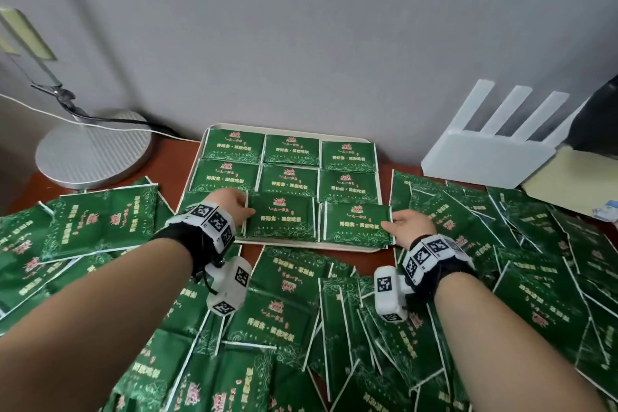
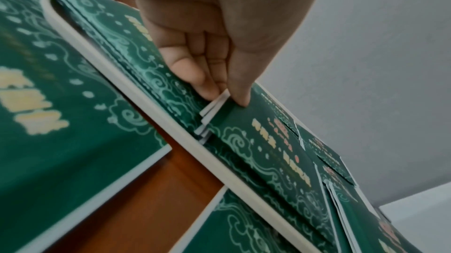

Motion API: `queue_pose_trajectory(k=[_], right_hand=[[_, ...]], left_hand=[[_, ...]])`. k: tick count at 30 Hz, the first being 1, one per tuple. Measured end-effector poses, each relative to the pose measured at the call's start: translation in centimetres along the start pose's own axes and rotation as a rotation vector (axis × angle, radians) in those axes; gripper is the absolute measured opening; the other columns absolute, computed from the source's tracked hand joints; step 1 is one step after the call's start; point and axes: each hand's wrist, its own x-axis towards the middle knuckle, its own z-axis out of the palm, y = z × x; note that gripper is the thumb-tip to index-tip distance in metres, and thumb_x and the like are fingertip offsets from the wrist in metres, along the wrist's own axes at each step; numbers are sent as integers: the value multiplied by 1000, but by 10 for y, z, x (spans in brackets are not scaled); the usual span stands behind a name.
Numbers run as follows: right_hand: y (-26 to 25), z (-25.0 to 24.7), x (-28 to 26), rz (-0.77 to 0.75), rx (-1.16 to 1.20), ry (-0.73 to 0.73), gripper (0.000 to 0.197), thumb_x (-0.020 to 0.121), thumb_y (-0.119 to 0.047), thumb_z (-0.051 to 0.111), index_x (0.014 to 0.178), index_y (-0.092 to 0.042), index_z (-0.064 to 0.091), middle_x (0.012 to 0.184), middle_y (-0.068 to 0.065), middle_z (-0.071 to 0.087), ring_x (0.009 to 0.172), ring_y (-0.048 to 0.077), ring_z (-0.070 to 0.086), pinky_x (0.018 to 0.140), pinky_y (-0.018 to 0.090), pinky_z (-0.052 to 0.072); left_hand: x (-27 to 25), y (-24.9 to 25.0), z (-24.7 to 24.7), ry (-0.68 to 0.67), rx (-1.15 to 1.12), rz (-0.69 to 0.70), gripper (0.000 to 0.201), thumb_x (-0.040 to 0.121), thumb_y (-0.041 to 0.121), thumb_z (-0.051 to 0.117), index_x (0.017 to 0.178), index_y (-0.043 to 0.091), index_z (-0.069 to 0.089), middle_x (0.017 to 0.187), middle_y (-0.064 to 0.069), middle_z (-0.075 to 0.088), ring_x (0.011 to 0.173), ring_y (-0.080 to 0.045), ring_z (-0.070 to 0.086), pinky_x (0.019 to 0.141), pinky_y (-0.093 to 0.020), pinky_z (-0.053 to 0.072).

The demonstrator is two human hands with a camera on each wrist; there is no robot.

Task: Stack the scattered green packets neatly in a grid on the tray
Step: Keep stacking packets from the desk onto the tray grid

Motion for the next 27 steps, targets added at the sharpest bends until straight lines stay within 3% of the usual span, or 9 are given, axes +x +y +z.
queue_pose_trajectory(k=[5, 8, 13, 20, 27], right_hand=[[1, 6, 4, 8, 21, 44, 38, 89, -27, 60, 120, -6, 58, 121, 9, 62, 109, 25, 58, 92, 32, 45], [2, 14, 7, 16, 59, 81, 33, 87, -26, 62, 115, -8, 61, 118, 7, 63, 107, 24, 59, 91, 31, 45], [1, 19, 6, 12, 74, 125, 26, 88, -22, 60, 109, -7, 64, 114, 8, 65, 104, 25, 60, 89, 31, 45], [4, 19, 6, 12, 114, 176, 20, 88, -20, 60, 105, -9, 62, 109, 6, 66, 99, 23, 60, 81, 25, 43], [5, 23, 3, 30, 197, 192, 16, 88, -18, 60, 101, -9, 63, 106, 7, 66, 90, 22, 61, 78, 26, 45]], left_hand=[[1, 3, 1, 24, -18, -4, 45, 88, 25, 60, 130, 14, 48, 119, -6, 60, 100, -20, 60, 85, -31, 52], [1, 3, -2, 25, -12, -1, 44, 87, 24, 61, 129, 14, 49, 116, -5, 60, 98, -20, 60, 86, -33, 53], [3, 3, -4, 0, 50, 8, 43, 89, 20, 58, 130, 13, 48, 124, -6, 58, 109, -22, 57, 92, -34, 50], [8, 4, -4, -5, 84, 9, 52, 89, 17, 57, 138, 15, 39, 130, -6, 54, 110, -22, 57, 90, -32, 51], [11, 4, 1, -22, 119, 12, 57, 88, 16, 58, 140, 17, 36, 133, -6, 51, 117, -23, 53, 94, -33, 50]])
